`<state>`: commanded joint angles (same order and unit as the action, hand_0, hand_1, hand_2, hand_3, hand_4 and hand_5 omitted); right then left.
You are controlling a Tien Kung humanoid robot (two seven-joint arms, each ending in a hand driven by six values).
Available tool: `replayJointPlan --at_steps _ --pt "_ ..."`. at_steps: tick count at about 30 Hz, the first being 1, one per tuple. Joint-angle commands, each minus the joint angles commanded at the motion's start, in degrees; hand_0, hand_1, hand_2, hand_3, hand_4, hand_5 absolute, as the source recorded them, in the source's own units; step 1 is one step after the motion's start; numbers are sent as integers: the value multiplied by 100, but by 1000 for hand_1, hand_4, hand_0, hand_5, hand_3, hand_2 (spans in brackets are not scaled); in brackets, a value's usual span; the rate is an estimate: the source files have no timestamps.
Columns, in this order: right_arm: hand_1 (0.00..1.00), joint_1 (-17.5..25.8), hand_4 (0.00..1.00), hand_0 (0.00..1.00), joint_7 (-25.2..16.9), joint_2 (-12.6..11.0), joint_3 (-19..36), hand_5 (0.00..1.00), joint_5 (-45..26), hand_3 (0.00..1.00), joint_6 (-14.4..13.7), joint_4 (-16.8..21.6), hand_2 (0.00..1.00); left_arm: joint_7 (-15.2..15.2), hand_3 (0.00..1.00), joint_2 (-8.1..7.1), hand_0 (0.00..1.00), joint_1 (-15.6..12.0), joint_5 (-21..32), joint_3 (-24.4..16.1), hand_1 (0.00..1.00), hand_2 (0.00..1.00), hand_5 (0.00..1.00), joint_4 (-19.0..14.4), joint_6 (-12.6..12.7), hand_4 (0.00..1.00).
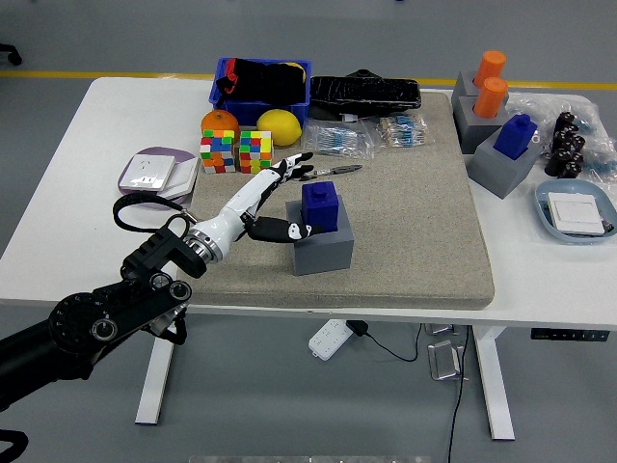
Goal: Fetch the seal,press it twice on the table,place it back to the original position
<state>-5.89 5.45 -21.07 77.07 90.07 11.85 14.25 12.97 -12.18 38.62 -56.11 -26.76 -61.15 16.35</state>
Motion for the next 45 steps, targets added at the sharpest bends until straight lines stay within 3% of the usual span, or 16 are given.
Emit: replayJointPlan --at_steps 6,8,20,21,26,27,38,39,44,45 --pt "711 0 769 803 0 3 -19 560 -11 666 0 4 708 -1 978 147 998 -17 -2 37 884 840 2 71 53 869" --pt "711 -4 769 803 1 1 -24 560 -7 666 0 2 708 1 976 170 998 -12 -1 44 854 793 2 92 71 863" --pt "712 0 769 803 -2 -4 -3 560 13 666 -9 -3 708 -24 974 274 987 6 -30 116 803 759 2 208 179 842" --pt "711 0 769 803 -2 -2 -6 560 10 666 -8 -2 708 -34 969 283 965 4 -49 118 753 717 2 226 192 754" --pt "711 3 769 803 -1 5 -7 560 9 666 -8 -2 708 -100 969 294 965 -10 -130 175 753 717 2 290 235 754" --pt "712 5 769 803 -1 5 -4 560 11 666 -9 -3 707 -105 959 297 945 -12 -137 181 672 666 2 302 238 702" --pt "712 -1 770 803 -11 2 -6 560 6 666 -19 4 707 -97 944 348 925 21 -170 193 613 620 2 417 395 670" --pt "712 -1 769 803 -12 1 -2 560 8 666 -21 3 707 -97 932 351 905 24 -176 193 543 549 2 422 406 624" --pt "712 4 769 803 -15 -4 6 560 10 666 -26 -2 707 -63 932 370 905 48 -170 190 543 549 2 452 472 624" --pt "711 4 769 803 -15 -4 2 560 8 666 -26 -1 707 -55 923 369 893 48 -153 188 514 492 2 449 471 598"
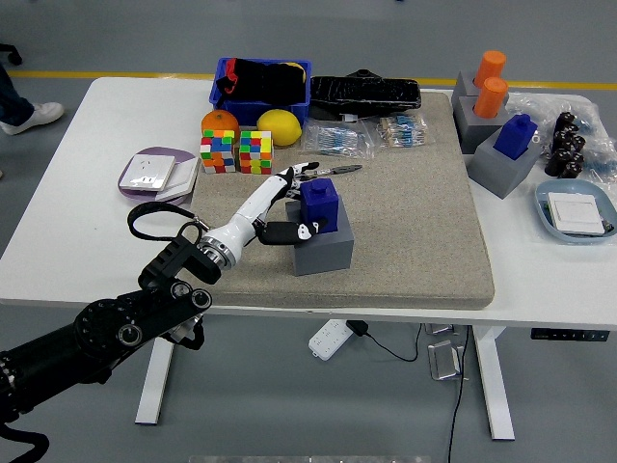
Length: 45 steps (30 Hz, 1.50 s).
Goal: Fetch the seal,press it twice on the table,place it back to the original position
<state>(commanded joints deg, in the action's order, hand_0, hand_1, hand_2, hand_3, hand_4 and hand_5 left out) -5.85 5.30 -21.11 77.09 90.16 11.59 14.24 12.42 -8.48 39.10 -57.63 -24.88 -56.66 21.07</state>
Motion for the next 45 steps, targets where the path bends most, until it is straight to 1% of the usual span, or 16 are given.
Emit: replayJointPlan --at_steps 5,9,13,14,16,18,20,22,27,33,35,37,40,45 --pt "711 2 769 803 -1 7 1 560 -4 666 3 2 707 28 923 -23 893 -4 38 -54 514 492 2 -69 -23 598" --pt "711 6 770 803 -1 10 9 560 -1 666 3 0 707 43 922 -75 891 -2 12 -216 523 481 2 -183 -33 597" --pt "710 8 770 803 -2 15 11 560 0 665 5 -1 706 62 922 -169 887 -2 -48 -465 529 478 2 -329 -37 588" --pt "710 8 770 803 -2 17 11 560 -4 665 7 0 706 73 922 -200 887 -12 -84 -582 529 478 2 -357 -30 588" --pt "710 10 770 803 -1 23 18 560 -8 665 8 0 706 95 922 -230 887 -34 -130 -732 529 478 2 -339 -2 588" --pt "711 12 770 803 -1 26 21 560 -8 665 8 -2 706 136 922 -245 886 -69 -143 -897 536 478 2 -215 41 601" --pt "711 15 770 803 -1 27 26 560 -12 665 9 -3 706 173 922 -250 886 -80 -131 -965 536 478 2 -90 79 601" --pt "711 17 770 803 -1 25 37 560 -10 665 8 -4 706 276 922 -275 886 -90 -24 -995 536 478 2 186 169 601" --pt "712 18 770 803 0 29 36 560 -11 665 8 -5 706 348 920 -283 888 -115 134 -914 538 477 2 763 320 599" --pt "712 18 770 803 -1 40 31 559 -11 665 11 -3 706 525 918 -220 889 -188 636 -618 548 477 2 1460 377 599" --pt "712 18 770 803 -2 38 29 559 -9 665 10 -3 706 564 918 -198 889 -206 765 -537 548 477 2 1592 389 599" --pt "711 19 770 803 -5 36 28 560 -8 666 9 -2 706 554 915 -146 890 -238 881 -389 549 477 2 1816 398 600" --pt "711 15 770 803 -8 39 34 560 -10 666 10 2 706 584 915 -97 890 -288 1069 -205 549 477 2 2028 383 600" --pt "711 18 770 803 -11 34 40 560 -3 666 8 1 706 638 915 -58 891 -340 1217 -74 553 475 2 2172 397 599"
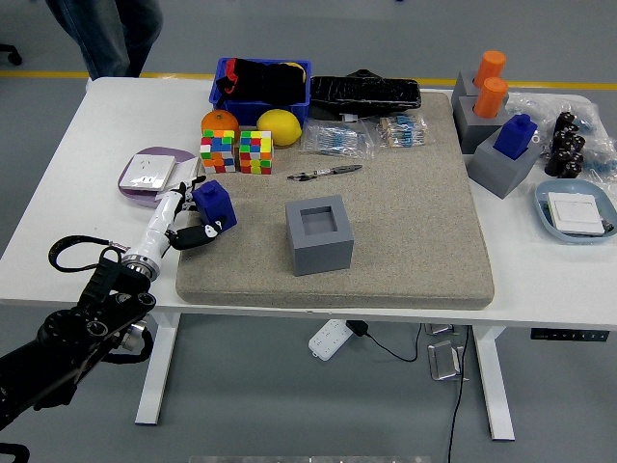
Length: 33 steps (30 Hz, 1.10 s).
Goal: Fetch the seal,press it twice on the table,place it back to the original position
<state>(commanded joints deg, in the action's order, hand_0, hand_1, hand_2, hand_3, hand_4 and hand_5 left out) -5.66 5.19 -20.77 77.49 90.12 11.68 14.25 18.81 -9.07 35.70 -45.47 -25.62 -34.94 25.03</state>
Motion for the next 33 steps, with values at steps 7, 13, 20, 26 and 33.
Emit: replayJointPlan --at_steps 7,13,20,26,33 --pt "712 -3 770 802 -2 5 -8 559 3 665 0 6 706 42 913 -43 891 -27 -94 -154 552 474 2 -219 14 597" --pt "712 -4 770 802 1 5 -37 559 -5 665 3 8 706 8 912 -192 891 14 -426 -620 553 470 2 -804 49 596" --pt "712 4 770 803 0 -13 -37 559 14 665 0 5 706 -289 912 -401 889 64 -1020 -958 553 469 2 -1836 -74 596" --pt "711 1 770 803 -4 -22 -39 559 14 664 2 9 706 -728 913 -496 887 103 -1513 -851 551 464 2 -2585 -406 590" --pt "712 0 771 802 -5 -22 -52 559 3 664 5 14 706 -975 914 -551 888 223 -1690 -457 543 464 2 -2899 -657 585"
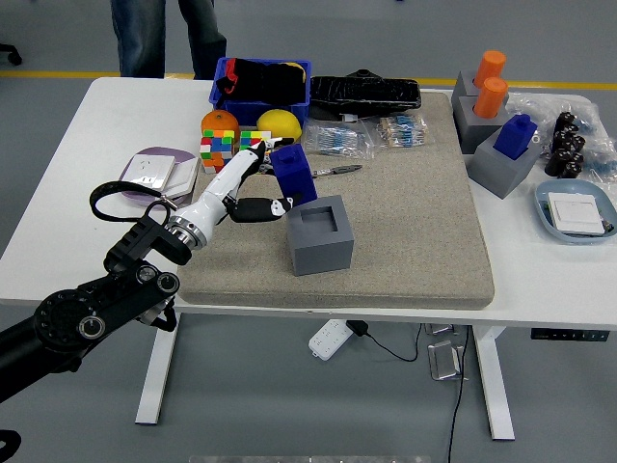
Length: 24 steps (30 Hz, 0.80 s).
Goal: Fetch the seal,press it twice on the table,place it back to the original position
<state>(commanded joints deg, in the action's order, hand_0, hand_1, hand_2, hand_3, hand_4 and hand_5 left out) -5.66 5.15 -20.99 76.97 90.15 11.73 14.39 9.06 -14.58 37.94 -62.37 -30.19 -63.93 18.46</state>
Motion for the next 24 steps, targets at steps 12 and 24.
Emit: replayJointPlan --at_steps 12,24 --pt "712 3 771 803 3 4 20 559 11 664 3 -6 706 -53 912 69 889 168 69 448 543 460 2 76 -93 584" --pt "712 -18 771 802 -1 -6 5 559 -1 664 4 -1 705 24 911 272 890 283 218 587 542 456 2 279 -18 582"
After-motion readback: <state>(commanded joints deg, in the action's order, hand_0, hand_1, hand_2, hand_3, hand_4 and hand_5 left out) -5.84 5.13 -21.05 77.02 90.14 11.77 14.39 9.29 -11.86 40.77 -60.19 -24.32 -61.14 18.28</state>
